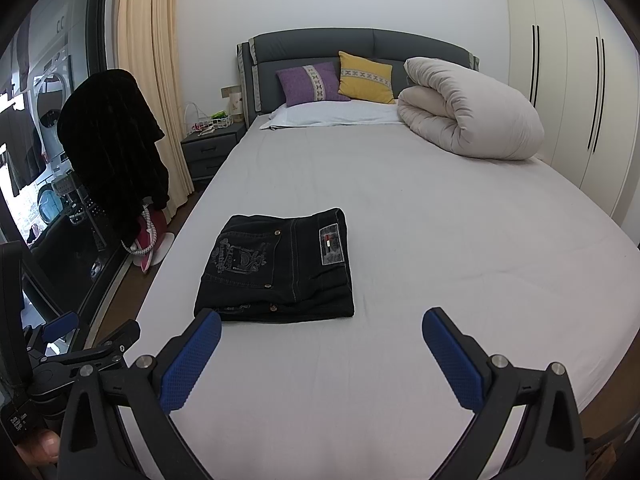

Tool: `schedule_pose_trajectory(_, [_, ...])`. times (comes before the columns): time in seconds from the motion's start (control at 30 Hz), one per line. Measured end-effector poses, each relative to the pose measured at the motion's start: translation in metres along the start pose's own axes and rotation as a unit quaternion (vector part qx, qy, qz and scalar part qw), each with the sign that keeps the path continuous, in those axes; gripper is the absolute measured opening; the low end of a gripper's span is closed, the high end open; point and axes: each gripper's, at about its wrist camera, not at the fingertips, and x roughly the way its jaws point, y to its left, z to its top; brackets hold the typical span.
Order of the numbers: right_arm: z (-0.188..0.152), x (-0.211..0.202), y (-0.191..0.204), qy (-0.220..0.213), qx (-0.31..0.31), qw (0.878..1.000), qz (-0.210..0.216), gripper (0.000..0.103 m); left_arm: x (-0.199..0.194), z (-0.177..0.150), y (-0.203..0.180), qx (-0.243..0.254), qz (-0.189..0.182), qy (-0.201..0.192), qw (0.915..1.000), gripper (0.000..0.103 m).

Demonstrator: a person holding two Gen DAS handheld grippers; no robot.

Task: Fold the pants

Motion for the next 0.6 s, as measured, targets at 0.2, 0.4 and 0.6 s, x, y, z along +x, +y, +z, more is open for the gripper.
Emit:
schedule_pose_trajectory(0.2, [-0.0005, -0.0001, -0.0002, 0.001, 0.0, 1.0, 0.0, 0.103, 0.0, 0.0001, 0.0, 0.001, 0.0, 0.0, 1.0, 0.103])
schedule_pose_trajectory(0.4, [-0.0035, -0.0015, 0.001, 0.001, -0.001, 1.0, 0.001, 0.103, -0.0001, -0.0006, 0.0002, 0.001, 0.0, 0.0, 1.0, 0.103])
schedule_pose_trajectory(0.6, [-0.0048, -0.0024, 0.0008, 0.002, -0.001, 1.0, 0.001, 0.103, -0.0004, -0.0007, 0.0, 0.0, 0.0, 0.0, 1.0, 0.103])
